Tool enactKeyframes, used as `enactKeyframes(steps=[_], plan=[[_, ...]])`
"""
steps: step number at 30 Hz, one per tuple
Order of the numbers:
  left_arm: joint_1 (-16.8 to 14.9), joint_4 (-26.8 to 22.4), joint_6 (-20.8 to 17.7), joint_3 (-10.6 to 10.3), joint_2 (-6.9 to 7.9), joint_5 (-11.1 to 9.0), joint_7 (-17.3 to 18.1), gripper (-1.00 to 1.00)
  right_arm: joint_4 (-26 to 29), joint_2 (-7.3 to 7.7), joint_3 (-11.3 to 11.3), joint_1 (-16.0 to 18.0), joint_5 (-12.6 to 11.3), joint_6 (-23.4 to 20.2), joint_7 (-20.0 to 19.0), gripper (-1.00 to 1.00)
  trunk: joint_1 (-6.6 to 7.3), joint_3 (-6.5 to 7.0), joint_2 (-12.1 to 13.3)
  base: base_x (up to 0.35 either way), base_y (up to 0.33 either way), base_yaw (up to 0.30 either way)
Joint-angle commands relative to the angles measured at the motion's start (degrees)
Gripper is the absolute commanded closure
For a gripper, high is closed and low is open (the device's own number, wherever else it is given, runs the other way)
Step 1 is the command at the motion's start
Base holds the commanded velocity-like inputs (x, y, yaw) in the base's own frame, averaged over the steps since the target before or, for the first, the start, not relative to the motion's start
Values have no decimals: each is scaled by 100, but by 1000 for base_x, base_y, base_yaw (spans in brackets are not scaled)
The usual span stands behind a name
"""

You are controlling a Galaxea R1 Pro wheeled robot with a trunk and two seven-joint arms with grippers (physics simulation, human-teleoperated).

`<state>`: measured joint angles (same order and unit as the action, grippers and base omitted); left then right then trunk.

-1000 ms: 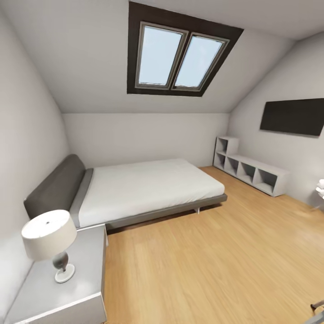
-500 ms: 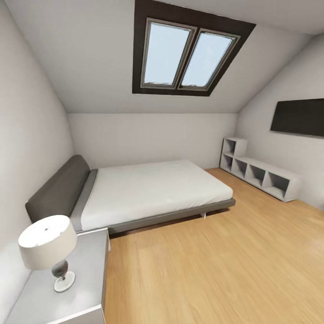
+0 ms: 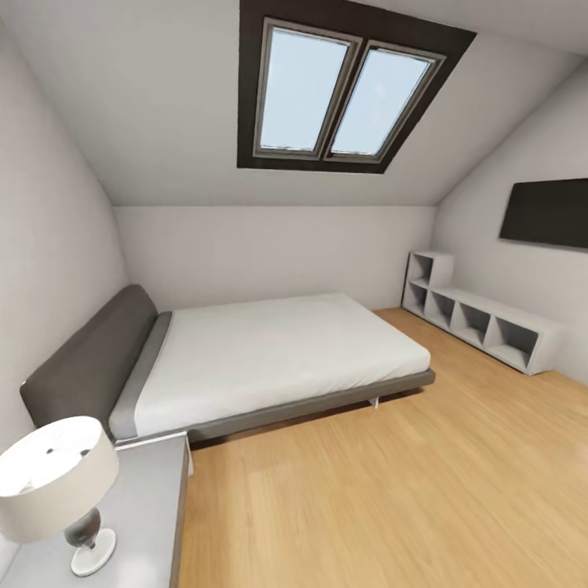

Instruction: Attach the digital camera to the camera tripod in the bedroom.

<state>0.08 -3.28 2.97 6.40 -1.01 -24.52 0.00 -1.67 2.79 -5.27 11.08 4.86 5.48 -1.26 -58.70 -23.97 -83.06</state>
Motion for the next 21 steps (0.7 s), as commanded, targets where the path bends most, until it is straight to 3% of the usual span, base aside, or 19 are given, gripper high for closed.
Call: enactKeyframes(steps=[1, 13, 21], plan=[[1, -6, 9, 45, -3, 19, 0, -100, -18, 3, -50, 8, 50, 36, -12, -100, -3, -5, -3, 323, 0, 0], [1, -16, 10, 45, -3, 33, 0, -100, -18, 3, -58, 6, 42, 65, 9, -100, -3, -5, -3, 311, 0, -18], [1, -22, 18, 45, 2, 31, 0, -100, -18, 3, -61, 8, 41, 67, 14, -100, -3, -5, -3, 81, 0, -32]])
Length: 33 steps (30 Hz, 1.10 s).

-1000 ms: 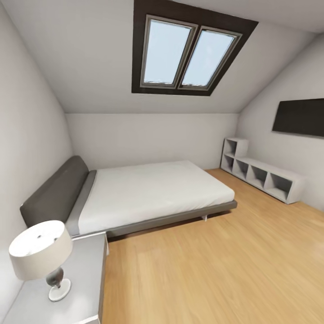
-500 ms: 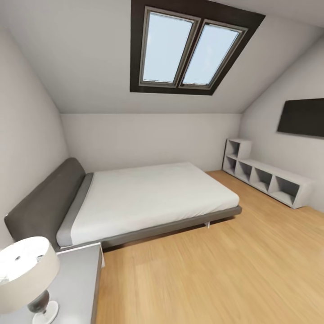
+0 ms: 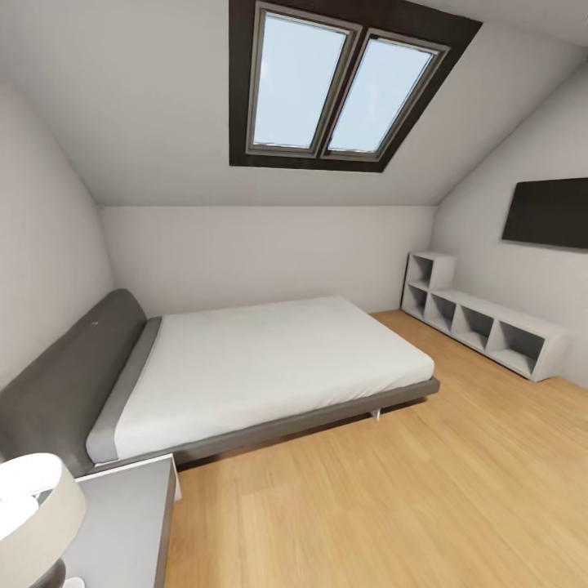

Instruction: Attach the digital camera to the camera tripod in the bedroom.

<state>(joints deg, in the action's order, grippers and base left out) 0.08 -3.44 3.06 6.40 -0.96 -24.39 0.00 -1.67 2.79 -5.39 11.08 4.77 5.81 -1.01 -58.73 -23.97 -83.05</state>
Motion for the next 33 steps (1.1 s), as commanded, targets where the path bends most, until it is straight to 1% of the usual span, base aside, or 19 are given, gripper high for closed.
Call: enactKeyframes(steps=[1, 7, 18, 23, 27, 33], plan=[[1, -7, 9, 45, -2, 14, 1, -100, -18, 2, -48, 8, 50, 34, -11, -100, 0, -5, -3, 16, 0, -6], [1, -7, 10, 50, -1, 6, 0, -100, -18, 2, -49, 7, 50, 41, -7, -100, 0, -5, -3, 7, 28, -3], [1, -7, 10, 54, -1, 5, 0, -100, -18, 2, -49, 7, 50, 65, -5, -100, 0, -5, -3, 14, 273, 0], [1, -12, 10, 54, -1, 8, 1, -100, -18, 2, -48, 7, 50, 69, -9, -100, 0, -5, -3, 25, 130, 0], [1, -16, 10, 47, -1, 5, 1, -100, -18, 2, -47, 8, 50, 46, -13, -100, 0, -5, -3, 4, 19, -176], [1, -16, 11, 46, -1, 5, 0, -100, -18, 2, -49, 7, 50, 44, -13, -100, 0, -5, -3, 1, 5, -260]])
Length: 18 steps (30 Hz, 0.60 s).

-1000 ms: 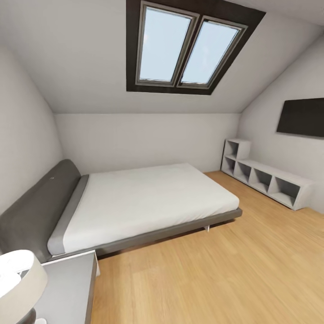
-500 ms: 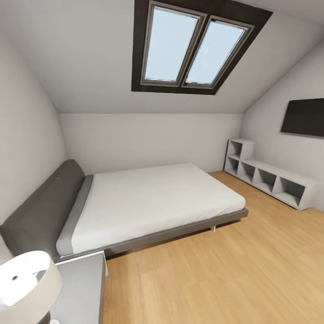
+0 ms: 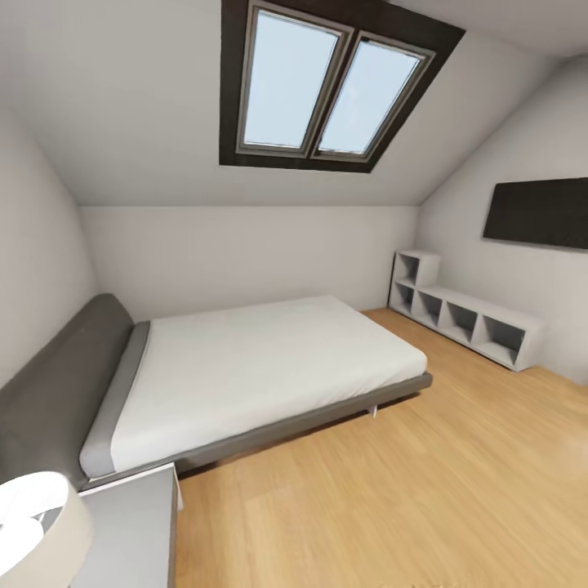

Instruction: Attach the digital camera to the camera tripod in the bedroom.

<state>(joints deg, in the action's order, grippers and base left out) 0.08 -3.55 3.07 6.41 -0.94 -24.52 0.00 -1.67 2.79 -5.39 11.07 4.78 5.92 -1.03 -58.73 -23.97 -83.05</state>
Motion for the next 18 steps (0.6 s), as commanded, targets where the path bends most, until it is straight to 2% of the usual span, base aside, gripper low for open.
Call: enactKeyframes(steps=[1, 18], plan=[[1, -5, 10, 45, -2, 18, 0, -100, -18, 2, -50, 8, 49, 32, -11, -100, 0, -6, -3, 0, 2, -282], [1, -5, 10, 48, -2, 22, 0, -100, -18, 2, -50, 8, 49, 32, -11, -100, 0, -6, -3, 0, 0, -284]])
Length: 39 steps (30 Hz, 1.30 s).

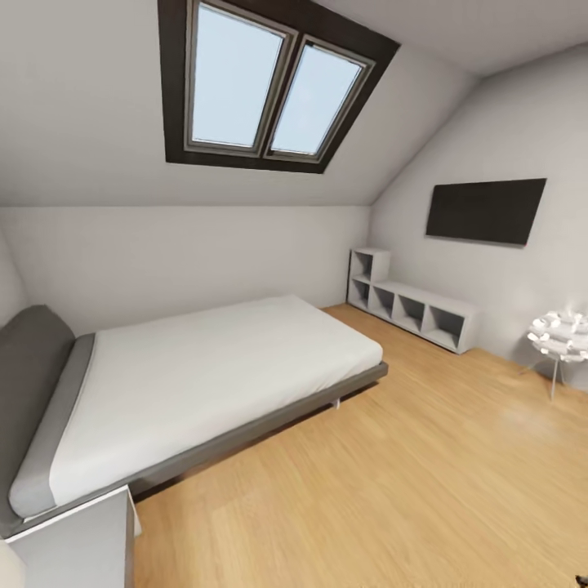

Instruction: Attach the digital camera to the camera tripod in the bedroom.

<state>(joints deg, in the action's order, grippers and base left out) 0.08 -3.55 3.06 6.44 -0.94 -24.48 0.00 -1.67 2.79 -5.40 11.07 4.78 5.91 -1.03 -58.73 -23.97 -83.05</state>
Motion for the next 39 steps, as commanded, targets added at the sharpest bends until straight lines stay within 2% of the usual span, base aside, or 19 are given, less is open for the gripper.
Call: enactKeyframes(steps=[1, 10, 26, 34, 39], plan=[[1, -5, 10, 44, -2, 19, 0, -100, -18, 2, -49, 8, 49, 33, -11, -100, 0, -6, -3, 0, 0, -249], [1, -5, 10, 42, -2, 25, 3, -100, -18, 2, -49, 9, 49, 33, -11, -100, 0, -6, -3, 0, 0, -190], [1, -5, 10, 33, -3, 26, 9, -100, -18, 2, -42, 8, 56, 6, -19, -100, 0, -6, -3, 12, 0, -21], [1, -5, 5, 33, -3, 30, 9, -100, -18, 2, -33, 7, 72, 6, -25, -100, 0, -6, -3, 199, 0, -1], [1, -5, -4, 33, -3, 31, 9, -100, -18, 2, -32, 9, 202, 8, -21, -100, 0, -6, -3, 298, 0, 0]])
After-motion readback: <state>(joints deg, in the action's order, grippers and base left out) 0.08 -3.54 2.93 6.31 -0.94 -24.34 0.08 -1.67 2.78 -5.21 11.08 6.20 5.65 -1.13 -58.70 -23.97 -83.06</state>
